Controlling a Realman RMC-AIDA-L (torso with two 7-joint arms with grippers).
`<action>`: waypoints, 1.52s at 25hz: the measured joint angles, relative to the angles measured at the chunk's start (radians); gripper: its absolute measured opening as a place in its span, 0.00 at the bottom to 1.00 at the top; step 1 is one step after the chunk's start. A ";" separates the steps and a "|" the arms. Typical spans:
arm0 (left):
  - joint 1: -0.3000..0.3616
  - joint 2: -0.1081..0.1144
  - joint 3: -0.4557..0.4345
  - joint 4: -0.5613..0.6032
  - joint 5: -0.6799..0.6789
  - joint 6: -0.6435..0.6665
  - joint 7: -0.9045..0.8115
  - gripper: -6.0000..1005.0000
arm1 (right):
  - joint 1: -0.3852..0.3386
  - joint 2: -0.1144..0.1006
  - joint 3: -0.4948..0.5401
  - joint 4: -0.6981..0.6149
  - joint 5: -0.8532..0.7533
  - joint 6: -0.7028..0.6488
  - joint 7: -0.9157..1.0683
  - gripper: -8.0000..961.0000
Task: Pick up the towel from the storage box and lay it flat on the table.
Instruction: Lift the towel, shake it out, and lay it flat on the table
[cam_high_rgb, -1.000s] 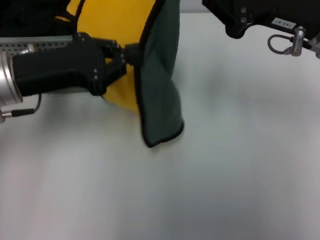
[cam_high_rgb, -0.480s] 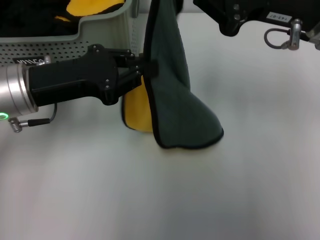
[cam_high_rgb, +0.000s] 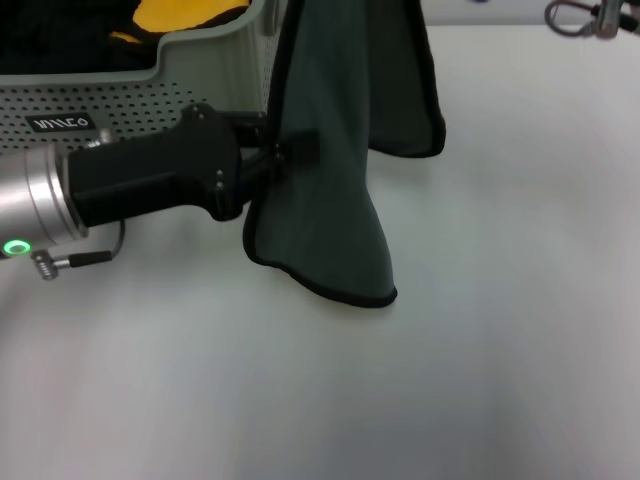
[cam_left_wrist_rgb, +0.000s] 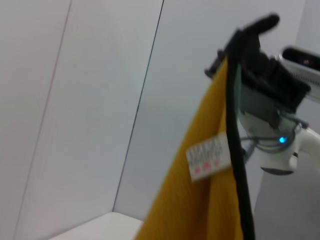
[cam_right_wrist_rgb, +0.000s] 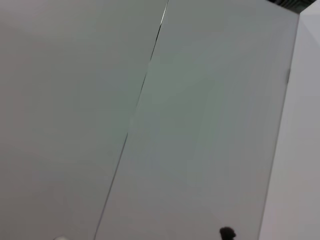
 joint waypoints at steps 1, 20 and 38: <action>-0.004 0.000 0.004 -0.017 0.000 0.001 0.009 0.13 | 0.002 0.000 0.009 -0.002 0.000 0.001 0.000 0.03; -0.012 0.003 -0.001 -0.083 0.017 0.011 0.052 0.12 | -0.052 0.008 0.173 -0.026 0.008 -0.063 0.014 0.04; -0.052 0.005 0.004 -0.169 0.027 0.013 0.085 0.13 | -0.057 0.020 0.197 -0.036 0.006 -0.066 0.015 0.05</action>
